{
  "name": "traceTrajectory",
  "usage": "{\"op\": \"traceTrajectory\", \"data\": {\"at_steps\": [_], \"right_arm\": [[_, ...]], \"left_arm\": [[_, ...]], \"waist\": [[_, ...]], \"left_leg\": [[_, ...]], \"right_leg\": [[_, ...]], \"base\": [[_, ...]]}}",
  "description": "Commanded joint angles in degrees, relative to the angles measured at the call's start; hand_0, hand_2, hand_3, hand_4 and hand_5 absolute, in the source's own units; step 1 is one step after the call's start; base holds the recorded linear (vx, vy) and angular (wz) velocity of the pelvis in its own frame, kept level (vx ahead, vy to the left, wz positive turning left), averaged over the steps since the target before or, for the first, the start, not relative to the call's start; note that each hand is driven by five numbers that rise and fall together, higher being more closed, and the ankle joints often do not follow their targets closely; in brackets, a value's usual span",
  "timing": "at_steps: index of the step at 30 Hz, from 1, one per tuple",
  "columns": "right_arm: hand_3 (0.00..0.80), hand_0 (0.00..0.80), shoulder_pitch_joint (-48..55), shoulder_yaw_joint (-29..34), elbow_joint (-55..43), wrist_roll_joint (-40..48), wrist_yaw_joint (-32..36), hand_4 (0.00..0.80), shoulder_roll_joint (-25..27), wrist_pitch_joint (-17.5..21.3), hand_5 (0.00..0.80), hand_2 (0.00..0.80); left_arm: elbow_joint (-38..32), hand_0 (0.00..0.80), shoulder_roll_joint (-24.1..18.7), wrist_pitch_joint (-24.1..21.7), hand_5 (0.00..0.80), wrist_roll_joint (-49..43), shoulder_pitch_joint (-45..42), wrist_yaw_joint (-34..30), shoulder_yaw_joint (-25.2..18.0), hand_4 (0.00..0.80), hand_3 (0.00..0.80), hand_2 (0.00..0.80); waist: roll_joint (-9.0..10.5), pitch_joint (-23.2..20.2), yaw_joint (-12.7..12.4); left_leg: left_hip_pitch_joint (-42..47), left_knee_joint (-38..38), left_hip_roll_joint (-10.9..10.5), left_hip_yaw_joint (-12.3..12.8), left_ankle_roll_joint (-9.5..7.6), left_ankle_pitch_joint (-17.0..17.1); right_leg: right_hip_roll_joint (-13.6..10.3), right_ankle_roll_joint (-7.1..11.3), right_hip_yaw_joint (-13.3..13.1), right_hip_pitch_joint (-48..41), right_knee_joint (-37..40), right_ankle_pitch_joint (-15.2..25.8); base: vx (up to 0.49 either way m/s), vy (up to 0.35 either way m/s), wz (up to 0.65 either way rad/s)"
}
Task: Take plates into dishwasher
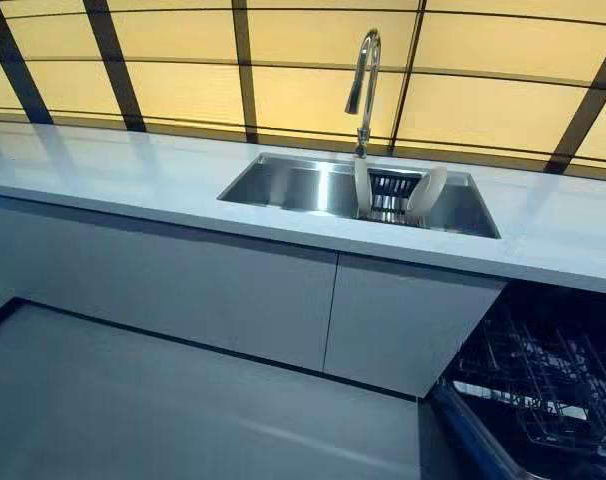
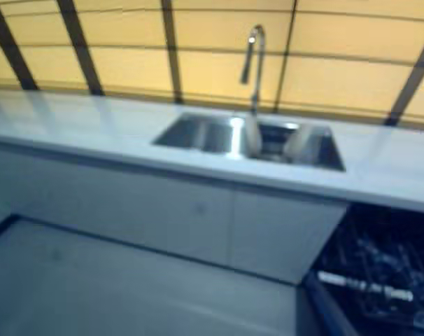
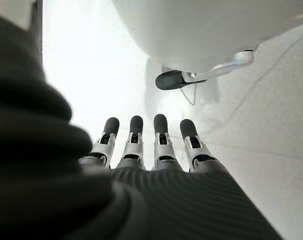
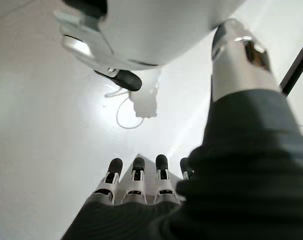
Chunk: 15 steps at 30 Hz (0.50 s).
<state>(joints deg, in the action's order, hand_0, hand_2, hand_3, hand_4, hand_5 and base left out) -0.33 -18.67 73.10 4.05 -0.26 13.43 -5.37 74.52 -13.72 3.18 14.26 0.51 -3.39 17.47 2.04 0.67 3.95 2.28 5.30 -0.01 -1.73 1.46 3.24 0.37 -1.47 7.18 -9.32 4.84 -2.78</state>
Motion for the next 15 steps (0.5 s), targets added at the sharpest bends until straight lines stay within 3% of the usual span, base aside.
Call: {"op": "traceTrajectory", "data": {"at_steps": [1,15], "right_arm": [[0.0,0.0,-2.05,0.4,4.15,0.63,-1.01,0.0,0.03,-0.44,0.0,0.0],[0.0,0.0,-2.99,-0.44,1.96,-0.09,-1.53,0.0,-0.21,-1.21,0.0,0.0]], "left_arm": [[2.29,0.0,3.19,-1.41,0.0,0.91,2.94,-0.5,-0.06,0.0,0.0,0.0],[2.09,0.0,3.46,0.37,0.0,1.97,3.02,-0.38,-0.41,0.0,0.0,0.0]], "waist": [[-1.41,0.34,-0.17],[-1.79,0.48,0.25]], "left_leg": [[4.52,-0.3,-4.4,5.14,-5.02,-6.84],[4.85,-0.3,-4.07,6.01,-5.07,-6.93]], "right_leg": [[2.79,2.62,-3.49,3.75,-2.29,-0.14],[3.09,2.58,-4.2,3.9,-2.59,0.06]], "base": [[0.0,0.0,0.0],[0.0,0.0,0.0]]}}
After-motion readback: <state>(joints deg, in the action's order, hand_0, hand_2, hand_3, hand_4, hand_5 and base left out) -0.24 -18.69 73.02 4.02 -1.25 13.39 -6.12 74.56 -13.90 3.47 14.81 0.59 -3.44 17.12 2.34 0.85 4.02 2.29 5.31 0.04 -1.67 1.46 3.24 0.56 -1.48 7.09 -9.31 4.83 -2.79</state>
